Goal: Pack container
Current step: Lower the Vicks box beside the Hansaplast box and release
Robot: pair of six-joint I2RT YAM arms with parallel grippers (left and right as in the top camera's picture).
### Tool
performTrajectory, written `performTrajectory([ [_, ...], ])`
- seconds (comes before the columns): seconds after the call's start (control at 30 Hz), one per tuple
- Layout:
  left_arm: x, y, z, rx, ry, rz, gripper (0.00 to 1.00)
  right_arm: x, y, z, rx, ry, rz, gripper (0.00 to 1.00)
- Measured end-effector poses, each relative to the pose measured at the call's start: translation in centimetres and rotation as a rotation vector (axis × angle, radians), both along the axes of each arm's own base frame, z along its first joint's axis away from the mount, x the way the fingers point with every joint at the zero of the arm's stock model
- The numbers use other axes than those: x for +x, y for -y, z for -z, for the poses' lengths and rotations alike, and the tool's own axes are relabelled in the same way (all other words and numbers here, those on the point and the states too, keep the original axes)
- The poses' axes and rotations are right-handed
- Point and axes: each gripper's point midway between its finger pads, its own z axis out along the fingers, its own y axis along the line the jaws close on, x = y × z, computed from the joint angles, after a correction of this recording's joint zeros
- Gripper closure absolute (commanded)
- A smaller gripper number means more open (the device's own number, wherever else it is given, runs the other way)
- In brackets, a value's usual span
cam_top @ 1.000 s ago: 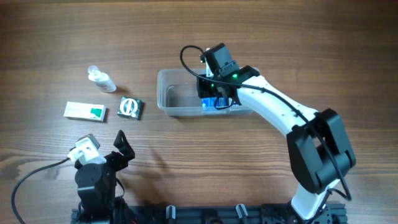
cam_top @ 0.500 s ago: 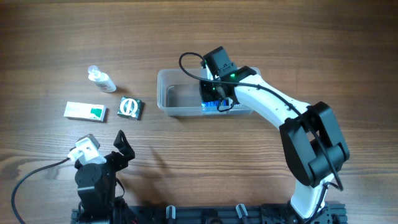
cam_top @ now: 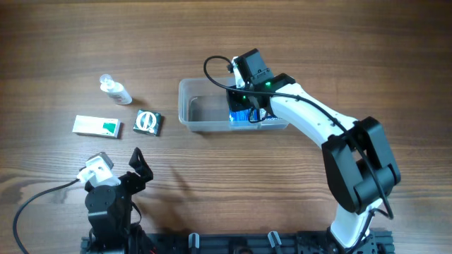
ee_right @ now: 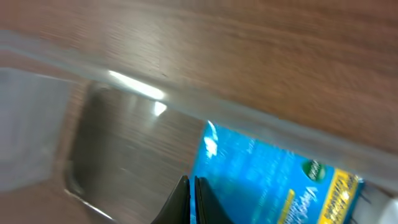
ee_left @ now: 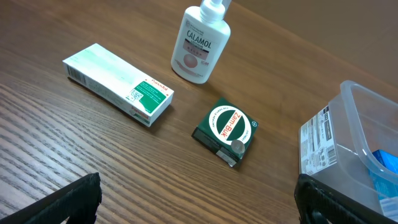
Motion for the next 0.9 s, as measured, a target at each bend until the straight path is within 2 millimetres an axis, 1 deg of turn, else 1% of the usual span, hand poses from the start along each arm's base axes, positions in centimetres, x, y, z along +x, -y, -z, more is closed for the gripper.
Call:
performTrajectory([
  [0.07,0.0,0.0,0.0,0.000,0.000,0.000,0.00,0.1,-0.4,-0.3,0.019,0.009,-0.010,0.96],
  [0.23,0.0,0.0,0.0,0.000,0.000,0.000,0.00,0.3,-0.6,-0.4,0.031,0.016,-0.014,0.96],
  [0.53,0.0,0.0,0.0,0.000,0.000,0.000,0.00,0.0,-1.2,0.3,0.054,-0.009,-0.034,0.95],
  [0.67,0.0,0.0,0.0,0.000,0.000,0.000,0.00,-0.2,-0.8,0.7,0.027,-0.017,-0.034,0.96],
  [0.77,0.0,0.0,0.0,0.000,0.000,0.000,0.00,-0.5,0.1,1.2,-0.022,-0.026,-0.029,0.96],
  [0.9,0.0,0.0,0.0,0.000,0.000,0.000,0.00,-0.4,1.3,1.6,-0.093,-0.013,-0.013,0.96],
])
